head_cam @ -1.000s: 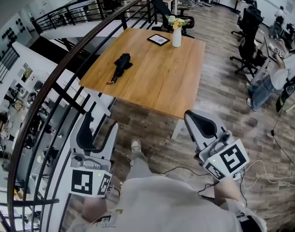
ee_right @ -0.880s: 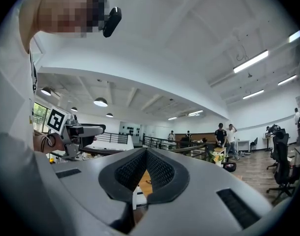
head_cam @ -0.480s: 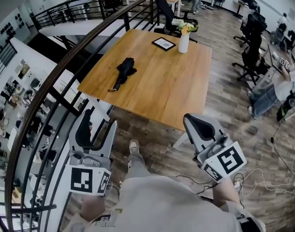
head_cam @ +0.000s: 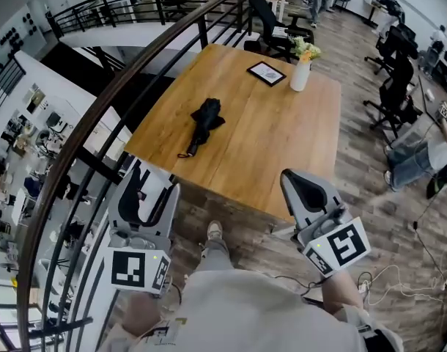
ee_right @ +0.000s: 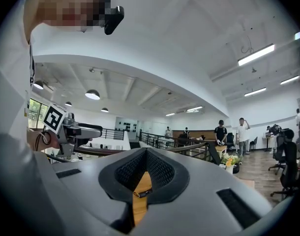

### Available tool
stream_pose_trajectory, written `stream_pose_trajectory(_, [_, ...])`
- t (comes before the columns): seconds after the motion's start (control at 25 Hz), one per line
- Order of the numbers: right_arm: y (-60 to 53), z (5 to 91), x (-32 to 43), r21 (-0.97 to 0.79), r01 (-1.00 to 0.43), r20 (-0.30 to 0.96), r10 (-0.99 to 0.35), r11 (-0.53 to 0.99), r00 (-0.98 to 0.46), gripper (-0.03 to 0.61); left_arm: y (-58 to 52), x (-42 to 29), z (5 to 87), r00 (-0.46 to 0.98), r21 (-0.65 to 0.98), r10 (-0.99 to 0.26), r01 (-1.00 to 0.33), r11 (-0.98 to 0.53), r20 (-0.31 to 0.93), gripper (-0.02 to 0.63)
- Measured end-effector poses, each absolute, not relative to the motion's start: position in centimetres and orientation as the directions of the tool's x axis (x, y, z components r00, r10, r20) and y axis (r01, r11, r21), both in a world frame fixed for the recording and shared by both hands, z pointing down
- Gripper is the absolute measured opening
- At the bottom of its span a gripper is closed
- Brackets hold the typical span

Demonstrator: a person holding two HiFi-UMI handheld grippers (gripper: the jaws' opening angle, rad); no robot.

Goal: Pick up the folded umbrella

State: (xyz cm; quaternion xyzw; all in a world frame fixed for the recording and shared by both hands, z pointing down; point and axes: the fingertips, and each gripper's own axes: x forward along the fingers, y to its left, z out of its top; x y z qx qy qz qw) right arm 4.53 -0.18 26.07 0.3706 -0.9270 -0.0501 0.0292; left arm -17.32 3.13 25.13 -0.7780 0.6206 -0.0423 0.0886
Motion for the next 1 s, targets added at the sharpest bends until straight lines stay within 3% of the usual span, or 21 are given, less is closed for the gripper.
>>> stream_pose_trajectory(0.6, [-17.6, 26.6, -9.8, 0.069, -0.695, 0.114, -0.698, 0.715, -0.707, 0.028, -16.4, -29.3, 26.9, 0.318, -0.164, -0.947, -0.932, -0.323, 0.055, 0.311])
stream_pose_trajectory(1.0, [-24.3, 27.2, -10.8, 0.047, -0.719, 0.139, -0.717, 0.693, -0.682, 0.028, -23.2, -30.5, 27.7, 0.344, -0.165, -0.935, -0.921, -0.354, 0.089, 0.311])
